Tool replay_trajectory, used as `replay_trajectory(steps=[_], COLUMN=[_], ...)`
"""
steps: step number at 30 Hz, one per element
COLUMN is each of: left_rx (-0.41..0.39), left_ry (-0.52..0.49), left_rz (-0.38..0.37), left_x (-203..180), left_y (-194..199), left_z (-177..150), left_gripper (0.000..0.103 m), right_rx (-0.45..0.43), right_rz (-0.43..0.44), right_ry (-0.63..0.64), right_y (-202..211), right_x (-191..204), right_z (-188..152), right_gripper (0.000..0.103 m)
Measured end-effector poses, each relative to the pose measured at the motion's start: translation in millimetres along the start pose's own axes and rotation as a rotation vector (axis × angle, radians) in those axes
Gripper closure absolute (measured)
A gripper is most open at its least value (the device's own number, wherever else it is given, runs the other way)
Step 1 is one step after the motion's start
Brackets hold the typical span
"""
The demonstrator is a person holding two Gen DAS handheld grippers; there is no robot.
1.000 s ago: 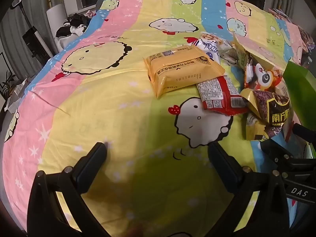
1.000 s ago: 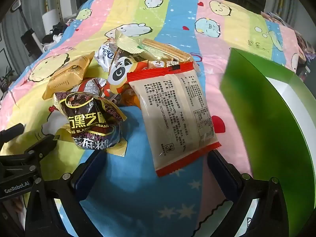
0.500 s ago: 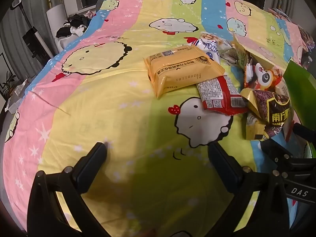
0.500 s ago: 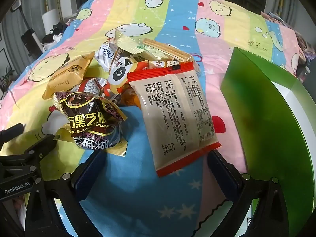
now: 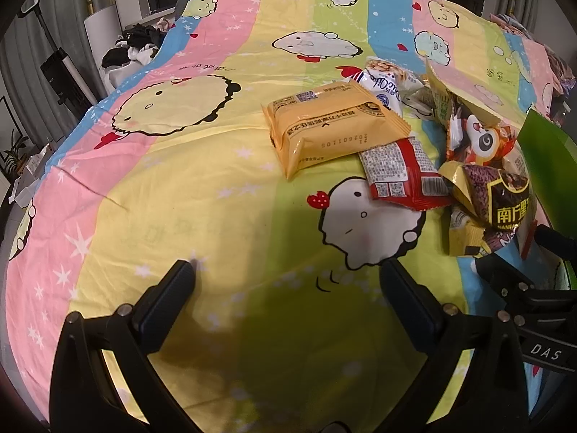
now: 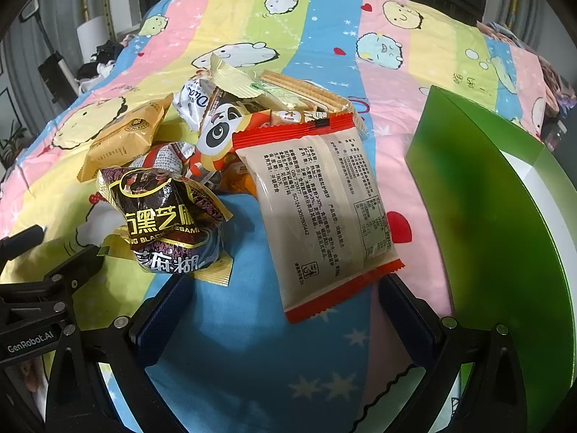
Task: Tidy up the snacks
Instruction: 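Move the right tool toward the black sesame snack bag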
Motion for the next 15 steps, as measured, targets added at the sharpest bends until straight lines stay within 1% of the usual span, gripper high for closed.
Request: replay_trajectory(steps=[7,10,12,13,15], left_rx=[0.034,0.044,0.048,0.048,0.042], left_ry=[-0.020,-0.021,-0.017,-0.013,-0.002], left_rz=[-0.037,-0.045,-0.059,-0.059,-0.058], left_x=[2.6,2.6,2.9,3.3,5.5], left_y=[-4.2,-4.6,-3.6,-2.6,0.7], left_z=[-0.9,0.4,0.8,1.9,3.0], left_gripper=[0.000,0.001,0.002,0.004,0.010], right_rx=[0.002,0.010,0.015,0.018,0.025], right_rz=[-0.004,-0.032,-0.022,-0.028,-0.066], right_ry=[0.003,0.018,0.000,-0.028,-0.049], right_y=[0.3,-1.0,-3.0,-3.9,-2.3], right_x=[0.0,2.1,1.9,0.6,0.0], right_z=[0.5,1.5,2.5,3.2,2.6], right_gripper=[0.001,0.001,0.001,0.000,0.001])
Point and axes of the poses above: each gripper's, at about its wrist camera, not at the fingertips, and y roughly against the way its jaws point, x to its left, z to its top, the point moved 10 cm from there along -y, roughly the way its jaws point, and after that the axes turned 3 degrees about z, right-handed, at the moved point
